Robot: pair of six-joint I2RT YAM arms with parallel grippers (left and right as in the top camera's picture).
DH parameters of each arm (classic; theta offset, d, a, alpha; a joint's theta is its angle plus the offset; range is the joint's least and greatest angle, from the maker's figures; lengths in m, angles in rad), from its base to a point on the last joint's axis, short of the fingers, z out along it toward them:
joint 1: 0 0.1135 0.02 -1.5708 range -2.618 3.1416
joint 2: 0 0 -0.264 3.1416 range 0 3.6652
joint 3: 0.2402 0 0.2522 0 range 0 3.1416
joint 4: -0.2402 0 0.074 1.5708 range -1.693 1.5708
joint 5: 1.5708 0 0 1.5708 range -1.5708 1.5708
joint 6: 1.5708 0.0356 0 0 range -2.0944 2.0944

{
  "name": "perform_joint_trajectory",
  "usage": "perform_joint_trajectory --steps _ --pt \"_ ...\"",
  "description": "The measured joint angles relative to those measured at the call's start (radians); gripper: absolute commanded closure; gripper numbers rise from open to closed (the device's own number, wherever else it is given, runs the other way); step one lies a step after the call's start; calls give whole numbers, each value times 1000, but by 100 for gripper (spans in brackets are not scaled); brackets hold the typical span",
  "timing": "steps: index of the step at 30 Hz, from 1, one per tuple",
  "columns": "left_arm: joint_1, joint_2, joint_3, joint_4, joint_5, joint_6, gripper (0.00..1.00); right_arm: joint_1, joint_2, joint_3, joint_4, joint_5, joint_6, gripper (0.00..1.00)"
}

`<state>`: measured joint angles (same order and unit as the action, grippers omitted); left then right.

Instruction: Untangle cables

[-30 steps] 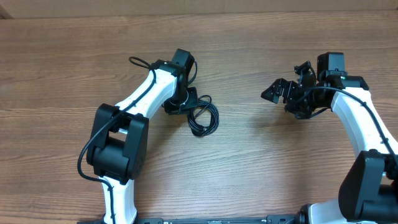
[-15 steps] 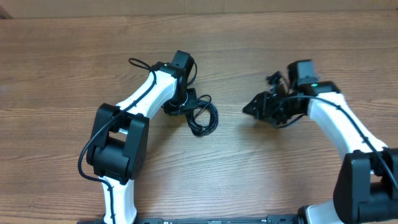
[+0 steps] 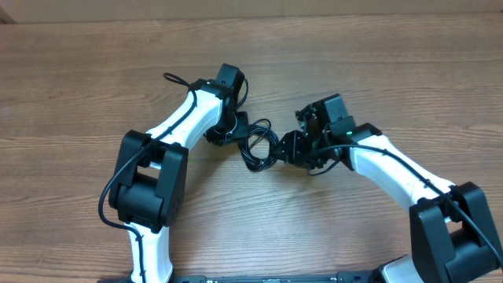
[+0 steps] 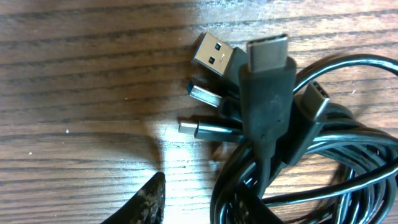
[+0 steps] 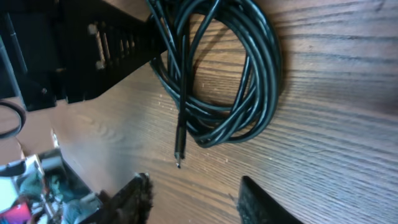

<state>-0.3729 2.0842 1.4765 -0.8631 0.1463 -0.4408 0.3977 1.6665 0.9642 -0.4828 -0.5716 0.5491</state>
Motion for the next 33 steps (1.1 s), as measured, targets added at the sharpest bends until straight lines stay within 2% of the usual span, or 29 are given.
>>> perform_joint_trajectory --steps 3,5,9,10,11,16,26,33 --pt "0 0 -10 16 -1 0 68 43 0 0 5 69 62 50" --pt "-1 0 -15 24 2 0 73 67 0 0 18 110 85 51" --pt "-1 0 -18 32 22 3 72 95 0 0 27 145 106 51" --pt "-1 0 -18 35 26 3 75 101 0 0 27 152 114 51" --pt "-1 0 -19 35 29 3 82 108 0 0 26 162 117 51" --pt "-1 0 -19 39 49 6 96 135 0 0 27 193 131 51" --pt "-1 0 -19 40 58 11 96 200 0 0 27 220 133 56" --pt "0 0 -19 41 141 156 96 205 0 -2 26 262 154 61"
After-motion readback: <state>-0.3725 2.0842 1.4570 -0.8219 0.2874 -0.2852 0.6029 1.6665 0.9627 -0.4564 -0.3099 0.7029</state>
